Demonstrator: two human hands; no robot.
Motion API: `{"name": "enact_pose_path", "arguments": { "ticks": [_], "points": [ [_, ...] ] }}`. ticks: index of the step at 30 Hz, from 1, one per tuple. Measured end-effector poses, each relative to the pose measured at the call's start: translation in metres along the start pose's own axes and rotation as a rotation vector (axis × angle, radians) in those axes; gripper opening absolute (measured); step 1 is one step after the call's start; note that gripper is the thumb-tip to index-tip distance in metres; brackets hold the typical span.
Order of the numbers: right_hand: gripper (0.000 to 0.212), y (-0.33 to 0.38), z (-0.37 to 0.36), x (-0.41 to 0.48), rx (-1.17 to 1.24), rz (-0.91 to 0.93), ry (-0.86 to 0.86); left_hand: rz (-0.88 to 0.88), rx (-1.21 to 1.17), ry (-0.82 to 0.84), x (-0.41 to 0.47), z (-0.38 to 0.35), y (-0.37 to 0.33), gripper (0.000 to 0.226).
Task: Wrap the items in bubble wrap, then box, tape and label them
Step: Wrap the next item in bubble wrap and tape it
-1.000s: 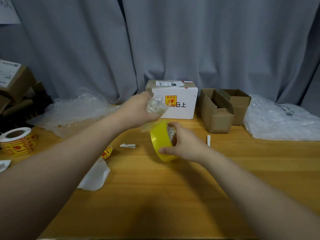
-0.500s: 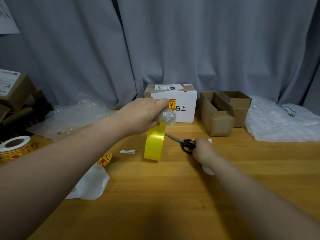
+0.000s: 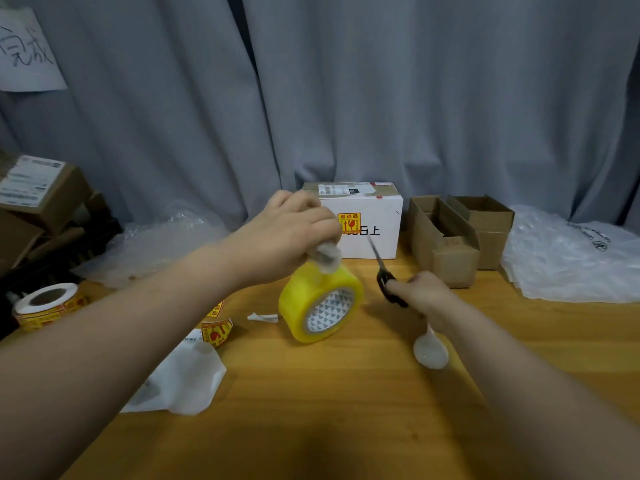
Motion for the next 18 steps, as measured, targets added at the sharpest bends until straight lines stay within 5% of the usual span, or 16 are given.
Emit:
{"name": "enact_pose_path", "arguments": {
  "ticks": [5,7,13,18],
  "points": [
    [0.023,0.038,0.008,-0.026,0.529,0.287,0.071,0.038,-0.093,-0.049,-0.012,-0.007,0.004,0.03],
    [0.003,0.056,0.008,-0.034,0.642,0.34,0.121,0.087,-0.18,-0.09,-0.018,-0.012,0.004,0.036],
    [0.014,0.08,0.003,-0.052,0.756,0.425,0.41,0.22,-0.549,-0.237,-0.024,-0.021,-0.004,0.044],
    [0.014,0.082,-0.009,-0.053,0.644,0.378,0.475,0.316,-0.78,-0.208,-0.029,-0.03,-0.011,0.04]
  ]
}}
Point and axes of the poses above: each hand's wrist, its own x-axis towards the middle knuckle, its own z-axis out of the back of the hand, y = z × x, the point moved 3 cm from there along x, towards the middle knuckle
